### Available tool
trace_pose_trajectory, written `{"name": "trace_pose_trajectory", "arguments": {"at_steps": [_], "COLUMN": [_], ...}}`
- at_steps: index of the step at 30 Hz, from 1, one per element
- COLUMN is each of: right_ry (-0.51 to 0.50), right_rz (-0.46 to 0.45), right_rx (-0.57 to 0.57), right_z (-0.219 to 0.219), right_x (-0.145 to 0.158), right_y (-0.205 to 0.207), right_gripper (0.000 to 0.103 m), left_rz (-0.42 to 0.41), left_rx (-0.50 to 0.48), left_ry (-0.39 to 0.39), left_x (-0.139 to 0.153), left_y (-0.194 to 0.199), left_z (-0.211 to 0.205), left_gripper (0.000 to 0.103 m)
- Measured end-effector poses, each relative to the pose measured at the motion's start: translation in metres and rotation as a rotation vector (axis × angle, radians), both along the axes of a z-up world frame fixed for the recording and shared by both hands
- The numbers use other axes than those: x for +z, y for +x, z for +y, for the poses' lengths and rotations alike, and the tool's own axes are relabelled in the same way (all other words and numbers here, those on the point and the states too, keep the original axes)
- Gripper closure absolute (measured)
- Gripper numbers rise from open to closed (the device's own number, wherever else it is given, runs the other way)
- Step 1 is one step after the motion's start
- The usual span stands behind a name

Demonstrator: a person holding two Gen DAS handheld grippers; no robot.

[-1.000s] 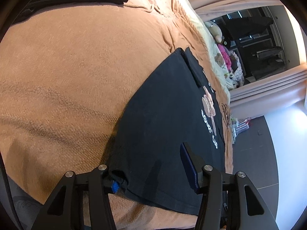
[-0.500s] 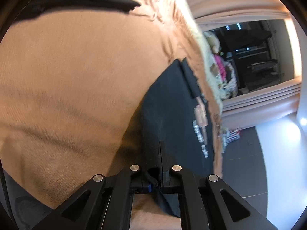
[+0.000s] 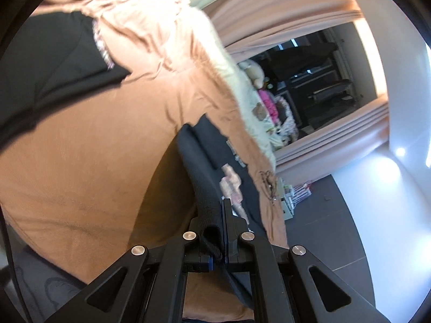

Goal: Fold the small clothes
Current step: 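Lift the hem with both grippers and carry it toward the collar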

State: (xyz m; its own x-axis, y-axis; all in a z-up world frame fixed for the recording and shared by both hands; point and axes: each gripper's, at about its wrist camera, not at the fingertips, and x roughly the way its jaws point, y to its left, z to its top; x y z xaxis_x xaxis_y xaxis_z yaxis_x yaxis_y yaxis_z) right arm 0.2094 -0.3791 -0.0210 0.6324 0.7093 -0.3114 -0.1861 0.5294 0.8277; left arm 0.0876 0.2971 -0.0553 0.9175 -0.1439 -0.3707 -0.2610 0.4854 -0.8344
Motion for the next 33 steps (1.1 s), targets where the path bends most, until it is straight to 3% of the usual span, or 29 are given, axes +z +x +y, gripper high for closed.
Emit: {"name": "trace_pose_trajectory", "arguments": {"at_steps": [11,23,29,33], "right_ry": [0.001,0.017,0.018,-0.015], "right_rz": [-0.067,-0.083,-0.100,-0.107], "right_rx": [0.040,0.073,0.079,0.073], "right_z": [-0.027,-0.052,-0.065,-0.061], "right_x": [0.014,-0.001,0.001,0.007], "right_y": [-0.057,-0.087,-0.097,-0.084], "right_gripper": [0.103,0.103,0.103,0.103], "left_rz": [-0.081,-0.110,-0.110,-0.109], "left_rx": [-0.008,-0.014,-0.021,-0.029], "left_ry": [0.025,0.011,0.015,0.032], "left_x": [0.060,0.058,0.058,0.063], "left_y": [-0.090,-0.175,-0.197,-0.192], "left_z": [-0.034,-0.062,-0.067,-0.065], "left_gripper": [0.099,0.099,0.099,0.099]}}
